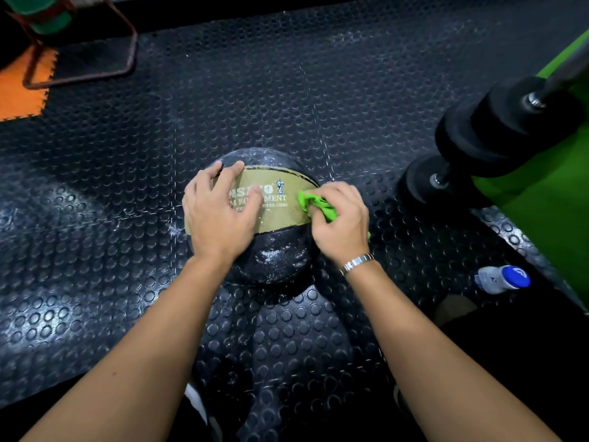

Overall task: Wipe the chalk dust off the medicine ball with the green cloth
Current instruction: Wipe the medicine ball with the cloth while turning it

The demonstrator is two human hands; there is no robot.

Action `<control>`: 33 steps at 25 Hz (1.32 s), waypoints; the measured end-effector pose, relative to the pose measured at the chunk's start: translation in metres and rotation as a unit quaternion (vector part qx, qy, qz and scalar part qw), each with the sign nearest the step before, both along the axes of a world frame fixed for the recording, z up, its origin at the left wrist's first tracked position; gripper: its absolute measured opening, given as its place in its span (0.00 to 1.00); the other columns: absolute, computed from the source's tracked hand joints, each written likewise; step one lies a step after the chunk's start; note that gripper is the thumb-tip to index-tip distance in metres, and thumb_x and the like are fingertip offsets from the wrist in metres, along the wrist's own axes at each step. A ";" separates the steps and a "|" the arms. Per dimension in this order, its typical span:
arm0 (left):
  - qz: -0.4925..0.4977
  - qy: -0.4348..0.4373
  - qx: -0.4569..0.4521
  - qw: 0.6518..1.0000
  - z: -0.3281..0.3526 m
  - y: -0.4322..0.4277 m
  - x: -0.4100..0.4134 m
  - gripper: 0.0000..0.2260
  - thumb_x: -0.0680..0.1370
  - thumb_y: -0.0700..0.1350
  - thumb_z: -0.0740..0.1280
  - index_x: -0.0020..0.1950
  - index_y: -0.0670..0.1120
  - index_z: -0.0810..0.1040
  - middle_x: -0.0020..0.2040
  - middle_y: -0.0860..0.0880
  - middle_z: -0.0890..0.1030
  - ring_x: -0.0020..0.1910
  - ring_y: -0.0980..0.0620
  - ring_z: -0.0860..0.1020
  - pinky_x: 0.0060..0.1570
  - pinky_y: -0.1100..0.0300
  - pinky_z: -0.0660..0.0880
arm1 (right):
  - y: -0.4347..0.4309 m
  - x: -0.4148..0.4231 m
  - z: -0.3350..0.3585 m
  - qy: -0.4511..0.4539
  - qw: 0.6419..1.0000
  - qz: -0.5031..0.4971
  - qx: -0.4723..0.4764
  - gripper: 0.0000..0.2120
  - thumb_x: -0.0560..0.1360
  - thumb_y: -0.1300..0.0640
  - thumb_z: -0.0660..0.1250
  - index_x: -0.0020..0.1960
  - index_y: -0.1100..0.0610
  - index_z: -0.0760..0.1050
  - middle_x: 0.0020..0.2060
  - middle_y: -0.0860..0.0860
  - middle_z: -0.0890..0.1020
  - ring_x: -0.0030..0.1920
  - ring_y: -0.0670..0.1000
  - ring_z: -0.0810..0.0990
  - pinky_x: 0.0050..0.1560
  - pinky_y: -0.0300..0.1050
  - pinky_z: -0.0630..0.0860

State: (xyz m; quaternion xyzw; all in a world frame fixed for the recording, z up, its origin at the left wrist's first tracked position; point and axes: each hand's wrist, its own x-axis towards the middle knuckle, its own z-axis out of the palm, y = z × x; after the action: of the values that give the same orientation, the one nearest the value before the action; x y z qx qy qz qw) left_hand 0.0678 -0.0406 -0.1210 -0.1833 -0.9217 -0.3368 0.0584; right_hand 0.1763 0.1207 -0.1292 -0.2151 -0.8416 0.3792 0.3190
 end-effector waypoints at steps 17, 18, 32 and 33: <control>-0.041 -0.038 0.062 0.997 -0.018 -0.023 -0.027 0.23 0.83 0.61 0.57 0.76 0.58 0.77 0.76 0.51 0.75 0.77 0.49 0.70 0.78 0.47 0.63 | -0.011 -0.022 0.034 -0.044 0.992 0.069 0.096 0.08 0.68 0.65 0.71 0.45 0.56 0.83 0.45 0.49 0.81 0.47 0.53 0.78 0.43 0.51 0.78; -0.041 -0.033 0.057 0.997 -0.016 -0.022 -0.025 0.22 0.83 0.61 0.58 0.75 0.59 0.78 0.75 0.52 0.76 0.75 0.51 0.71 0.76 0.46 0.66 | -0.020 -0.021 0.035 -0.040 0.987 0.106 0.113 0.09 0.68 0.64 0.70 0.46 0.55 0.83 0.45 0.49 0.80 0.47 0.53 0.78 0.44 0.50 0.78; -0.030 -0.078 0.112 0.990 -0.018 -0.009 -0.010 0.22 0.84 0.59 0.59 0.77 0.57 0.75 0.79 0.55 0.72 0.82 0.52 0.63 0.81 0.46 0.60 | 0.032 -0.027 0.040 -0.122 0.989 0.066 0.057 0.08 0.70 0.61 0.70 0.46 0.51 0.83 0.44 0.45 0.81 0.47 0.51 0.80 0.48 0.52 0.79; -0.028 -0.076 0.113 0.990 -0.018 -0.008 -0.010 0.22 0.84 0.59 0.59 0.77 0.57 0.75 0.79 0.55 0.72 0.82 0.51 0.63 0.81 0.46 0.60 | 0.025 -0.039 0.045 -0.133 0.988 0.057 0.046 0.09 0.70 0.61 0.70 0.46 0.50 0.83 0.45 0.45 0.82 0.47 0.51 0.80 0.48 0.51 0.79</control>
State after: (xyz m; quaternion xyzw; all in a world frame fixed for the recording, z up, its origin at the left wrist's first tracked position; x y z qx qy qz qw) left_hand 0.0576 -0.0484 -0.1393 -0.1748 -0.8739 -0.4537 -0.0011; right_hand 0.1378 0.1458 -0.0840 -0.2006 -0.9040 0.3252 0.1919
